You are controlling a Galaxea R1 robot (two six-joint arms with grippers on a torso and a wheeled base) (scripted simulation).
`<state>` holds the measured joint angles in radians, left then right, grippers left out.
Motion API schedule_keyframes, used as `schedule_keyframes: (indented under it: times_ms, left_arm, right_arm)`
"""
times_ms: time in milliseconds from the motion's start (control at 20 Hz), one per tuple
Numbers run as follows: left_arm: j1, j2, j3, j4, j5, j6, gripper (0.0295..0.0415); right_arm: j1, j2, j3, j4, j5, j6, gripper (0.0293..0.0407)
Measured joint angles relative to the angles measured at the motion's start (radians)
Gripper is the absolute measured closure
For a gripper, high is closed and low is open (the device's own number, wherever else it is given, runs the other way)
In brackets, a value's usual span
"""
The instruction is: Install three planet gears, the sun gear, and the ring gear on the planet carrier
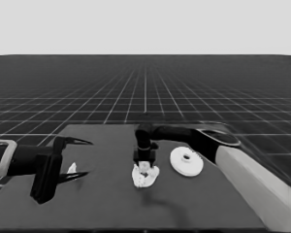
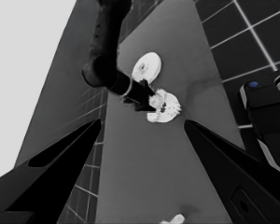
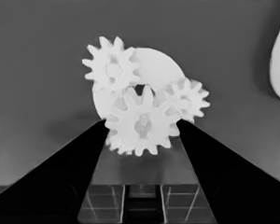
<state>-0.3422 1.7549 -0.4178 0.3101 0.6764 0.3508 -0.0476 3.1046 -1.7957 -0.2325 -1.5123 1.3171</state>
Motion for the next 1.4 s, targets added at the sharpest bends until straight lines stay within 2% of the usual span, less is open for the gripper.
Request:
schedule_keyframes:
  times_ms: [150,500,1400]
  left_arm:
    - [0.000,0.000,0.000,0.000,0.000,0.000,0.0326]
    - [0.000,0.000,0.000,0.000,0.000,0.000,0.0326]
    - [0.000,0.000,0.000,0.000,0.000,0.000,0.0326]
  right_arm:
    - [-0.034,0.009,-0.031,-0.030,0.014,-0.017,0.0390]
    - [-0.049,0.011,-0.038,-0.037,0.017,-0.010,0.0390]
    - [-0.052,0.011,-0.038,-0.037,0.018,0.173,0.0390]
